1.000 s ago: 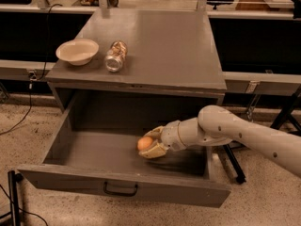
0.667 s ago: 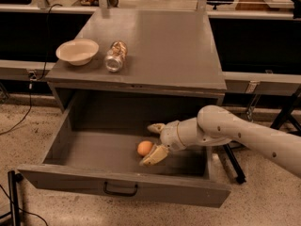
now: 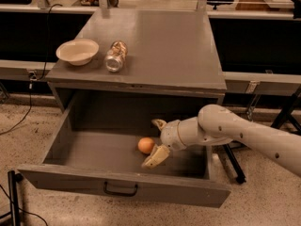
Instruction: Place orange into top drawer
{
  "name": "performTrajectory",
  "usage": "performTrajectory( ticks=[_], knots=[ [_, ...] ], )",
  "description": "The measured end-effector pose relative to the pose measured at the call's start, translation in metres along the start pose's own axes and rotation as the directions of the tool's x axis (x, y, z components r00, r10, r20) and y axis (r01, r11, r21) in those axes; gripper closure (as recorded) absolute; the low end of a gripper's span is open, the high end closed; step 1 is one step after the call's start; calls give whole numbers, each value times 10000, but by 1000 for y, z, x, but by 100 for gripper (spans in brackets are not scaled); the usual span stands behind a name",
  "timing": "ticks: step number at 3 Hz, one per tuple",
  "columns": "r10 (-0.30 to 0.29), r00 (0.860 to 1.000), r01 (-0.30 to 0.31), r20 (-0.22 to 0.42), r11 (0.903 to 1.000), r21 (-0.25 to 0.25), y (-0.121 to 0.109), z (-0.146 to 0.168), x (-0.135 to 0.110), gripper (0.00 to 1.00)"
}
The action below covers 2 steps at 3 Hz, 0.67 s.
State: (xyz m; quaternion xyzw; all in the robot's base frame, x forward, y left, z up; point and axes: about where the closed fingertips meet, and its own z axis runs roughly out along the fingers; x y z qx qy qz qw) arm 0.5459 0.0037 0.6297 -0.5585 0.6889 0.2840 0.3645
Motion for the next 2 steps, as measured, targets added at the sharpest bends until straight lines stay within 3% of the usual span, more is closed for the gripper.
performTrajectory(
  ticks=[1, 2],
  knots=[
    [-513, 9987, 512, 52, 9984, 250, 4, -27, -11, 0],
    [-548, 9985, 546, 47, 9980, 304, 4, -30, -10, 0]
  ],
)
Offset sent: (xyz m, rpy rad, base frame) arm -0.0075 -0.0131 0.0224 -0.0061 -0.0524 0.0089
